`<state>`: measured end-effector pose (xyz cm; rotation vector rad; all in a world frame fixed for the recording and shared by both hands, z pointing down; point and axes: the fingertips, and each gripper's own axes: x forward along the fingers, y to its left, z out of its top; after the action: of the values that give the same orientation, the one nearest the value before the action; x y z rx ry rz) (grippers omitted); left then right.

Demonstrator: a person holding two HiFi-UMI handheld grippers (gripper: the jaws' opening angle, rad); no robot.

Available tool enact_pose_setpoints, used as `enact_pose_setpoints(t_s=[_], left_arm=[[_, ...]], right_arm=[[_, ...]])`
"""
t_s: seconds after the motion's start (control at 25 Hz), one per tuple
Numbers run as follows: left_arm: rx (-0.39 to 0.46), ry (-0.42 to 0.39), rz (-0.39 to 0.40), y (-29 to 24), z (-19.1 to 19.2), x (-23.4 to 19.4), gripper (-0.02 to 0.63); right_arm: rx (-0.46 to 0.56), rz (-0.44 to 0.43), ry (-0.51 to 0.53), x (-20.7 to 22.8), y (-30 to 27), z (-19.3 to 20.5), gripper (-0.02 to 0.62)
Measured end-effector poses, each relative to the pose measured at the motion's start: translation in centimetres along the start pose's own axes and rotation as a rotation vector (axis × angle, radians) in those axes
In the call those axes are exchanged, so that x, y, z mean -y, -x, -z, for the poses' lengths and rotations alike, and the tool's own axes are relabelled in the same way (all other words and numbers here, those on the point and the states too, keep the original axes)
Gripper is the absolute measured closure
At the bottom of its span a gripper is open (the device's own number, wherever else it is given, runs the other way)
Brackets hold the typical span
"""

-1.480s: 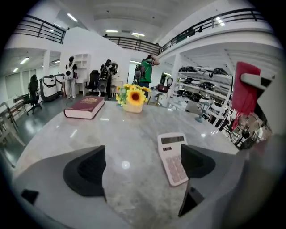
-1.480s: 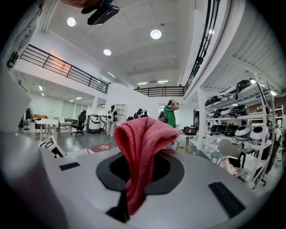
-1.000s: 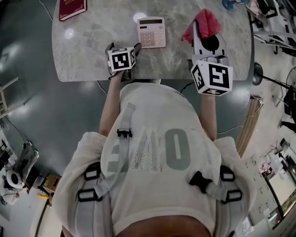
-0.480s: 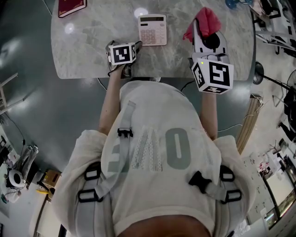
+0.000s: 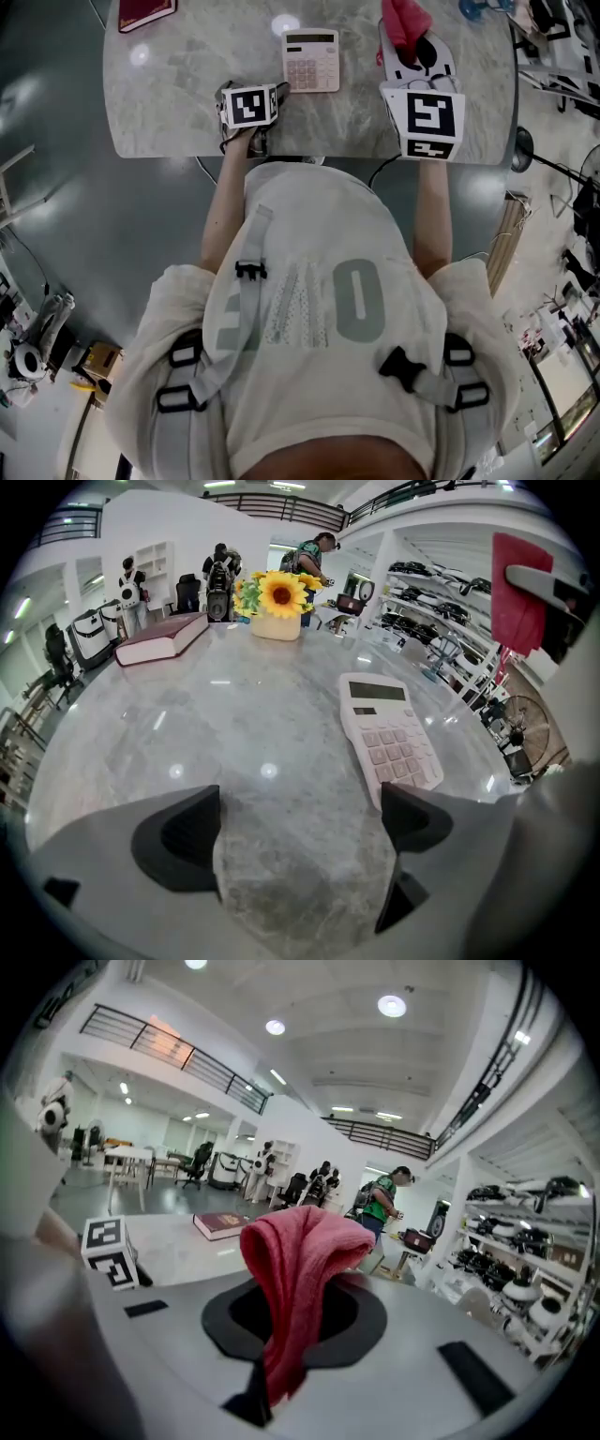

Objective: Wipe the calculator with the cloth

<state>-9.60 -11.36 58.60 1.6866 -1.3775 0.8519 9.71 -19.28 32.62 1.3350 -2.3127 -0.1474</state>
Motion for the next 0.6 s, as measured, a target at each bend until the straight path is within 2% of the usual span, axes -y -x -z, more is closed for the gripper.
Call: enact_pose_setpoints(t_s=[0.28,0.44,0.6], left_arm=[[-0.032,0.004,0.003,-0.2,0.1,-0.1,0.089],[-0.031,0.002,0.009,-0.2,0.0,-0.1,0.088],[-0.03,0.003,0.007,-0.3,0.0,-0.1,0.087]], right_arm=[[-0.148,-0.102,0.363,-2.0,-5.3,1.2,0.538],[-0.234,-0.177,0.603,-4.2,-7.6,3.1,0.538],[-0.311,-0.239,0.782,-5.9,-9.2,5.9,0.54]])
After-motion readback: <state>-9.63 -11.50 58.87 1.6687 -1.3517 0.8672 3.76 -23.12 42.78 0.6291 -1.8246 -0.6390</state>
